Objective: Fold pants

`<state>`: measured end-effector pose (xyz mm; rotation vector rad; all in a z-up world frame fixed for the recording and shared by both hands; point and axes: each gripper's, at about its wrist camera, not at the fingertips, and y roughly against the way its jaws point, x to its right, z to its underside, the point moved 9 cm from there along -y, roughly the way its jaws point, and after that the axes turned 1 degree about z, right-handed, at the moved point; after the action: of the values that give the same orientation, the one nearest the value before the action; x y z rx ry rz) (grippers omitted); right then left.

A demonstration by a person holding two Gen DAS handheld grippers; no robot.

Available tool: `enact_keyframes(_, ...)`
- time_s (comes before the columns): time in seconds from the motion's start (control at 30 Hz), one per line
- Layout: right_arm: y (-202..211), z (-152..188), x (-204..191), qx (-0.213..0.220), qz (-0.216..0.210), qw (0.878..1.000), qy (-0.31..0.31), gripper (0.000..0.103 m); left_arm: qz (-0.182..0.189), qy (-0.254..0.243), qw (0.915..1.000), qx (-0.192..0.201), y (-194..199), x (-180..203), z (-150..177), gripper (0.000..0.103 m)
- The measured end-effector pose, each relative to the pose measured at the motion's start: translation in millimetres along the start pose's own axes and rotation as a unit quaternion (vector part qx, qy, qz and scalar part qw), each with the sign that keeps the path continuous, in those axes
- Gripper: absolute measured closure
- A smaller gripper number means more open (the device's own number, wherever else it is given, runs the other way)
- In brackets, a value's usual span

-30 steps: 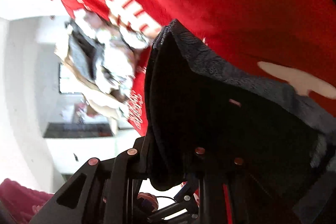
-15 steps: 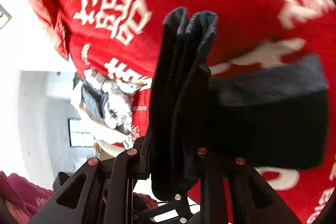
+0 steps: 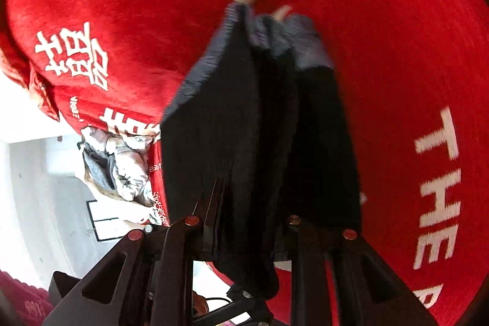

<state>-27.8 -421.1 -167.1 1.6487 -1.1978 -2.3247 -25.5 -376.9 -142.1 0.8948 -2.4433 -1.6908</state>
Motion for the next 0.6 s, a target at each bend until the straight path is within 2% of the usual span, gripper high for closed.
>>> enact_keyframes(0.03,4.0,1.4,1.3,0.000,0.001,1.000,0.000,0.077,0.006,-0.001,1.0000,-0.004,1.4,-0.3,1.4,0.041)
enact_keyframes(0.1,6.8,2.7,-0.6,-0.001,0.024,1.000,0.014,0.074,0.013,0.014,0.9997,-0.012,7.5,-8.1,5.8,0.022)
enact_keyframes(0.27,17.9,10.1,-7.6,-0.003,0.103,0.994,0.048,0.060,0.011,0.045,0.9987,-0.023,31.0,-37.9,20.7,0.022)
enact_keyframes(0.33,27.3,11.4,-4.1,0.007,0.171,0.982,0.075,0.058,0.015,0.065,0.9972,-0.033,36.4,-51.7,29.6,0.022)
enact_keyframes(0.4,34.8,14.7,2.4,0.013,0.219,0.971,0.097,0.058,0.014,0.087,0.9951,-0.044,38.8,-68.1,41.6,0.022)
enact_keyframes(0.5,32.8,20.7,9.9,0.013,0.237,0.966,0.098,0.056,0.019,0.128,0.9888,-0.074,36.3,-87.5,65.5,0.022)
enact_keyframes(0.6,22.9,27.1,23.9,0.012,0.280,0.955,0.097,0.051,0.030,0.166,0.9800,-0.105,25.4,-102.4,83.8,0.022)
